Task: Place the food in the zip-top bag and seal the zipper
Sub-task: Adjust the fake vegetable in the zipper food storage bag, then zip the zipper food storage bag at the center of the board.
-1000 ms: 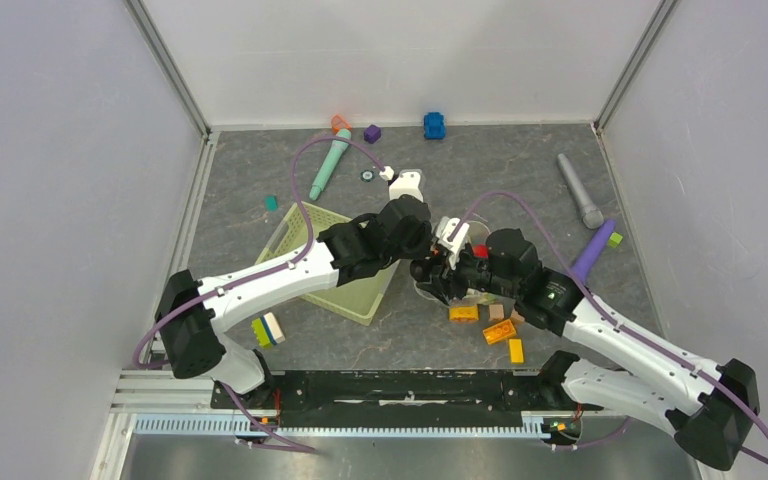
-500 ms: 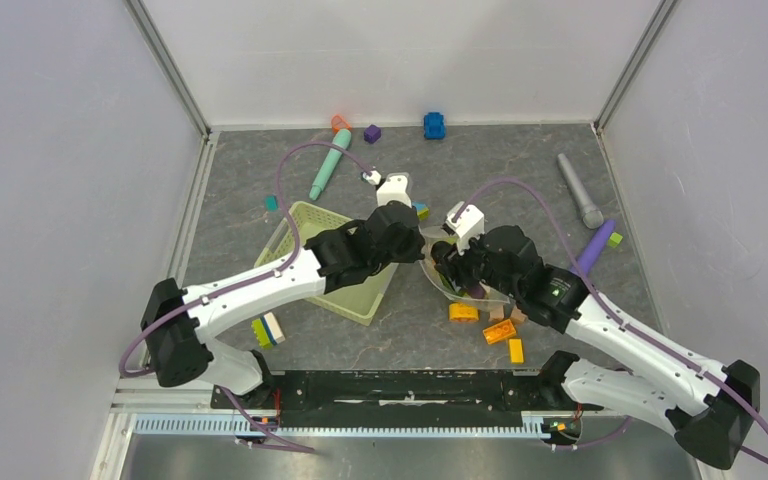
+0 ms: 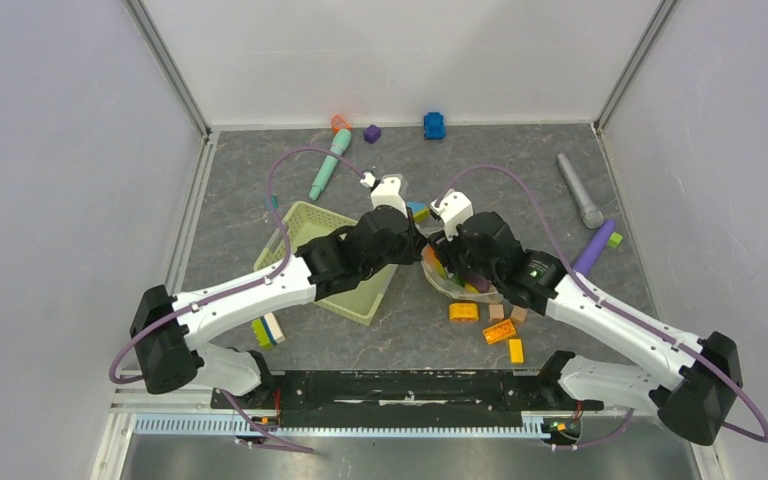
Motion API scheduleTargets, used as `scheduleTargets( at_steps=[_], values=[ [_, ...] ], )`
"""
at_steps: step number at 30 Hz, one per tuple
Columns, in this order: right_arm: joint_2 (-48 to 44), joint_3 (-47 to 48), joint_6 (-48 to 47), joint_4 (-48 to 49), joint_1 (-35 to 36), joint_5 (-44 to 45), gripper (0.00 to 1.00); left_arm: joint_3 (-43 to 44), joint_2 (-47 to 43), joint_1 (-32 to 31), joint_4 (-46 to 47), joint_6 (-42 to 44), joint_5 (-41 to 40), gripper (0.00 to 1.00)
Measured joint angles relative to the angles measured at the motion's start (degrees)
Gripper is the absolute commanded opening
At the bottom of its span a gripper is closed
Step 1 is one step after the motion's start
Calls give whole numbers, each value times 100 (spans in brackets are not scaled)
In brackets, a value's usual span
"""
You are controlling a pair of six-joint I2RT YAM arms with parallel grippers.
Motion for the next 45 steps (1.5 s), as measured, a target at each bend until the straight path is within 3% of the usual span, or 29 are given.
scheduleTargets(
  at_steps=[6,12,16,25,32,39,43,45],
  values=[
    [339,181,251,-42,11,758,24,-170,-136,0,251,2,26,2],
    [367,197,400,-76,26,1099,43,-376,-321,0,417,2,26,2],
    [271,197,293,-109,31,863,66,-415,-345,0,437,0,-2,2],
    [-289,254,-262,-365,28,-111,80,-420,-337,0,466,-48,-199,2],
    [-732,474,-485,-391,24,-531,86,-417,-334,0,463,-68,-289,2],
    [-1086,573,-461,-715,-13,815,89,-407,-332,0,437,-68,-332,3],
    [-986,573,-450,-841,-59,1215,82,-396,-330,0,420,-66,-332,4],
    [-807,573,-450,-887,-120,1333,69,-393,-323,0,420,-66,-334,5]
  ],
)
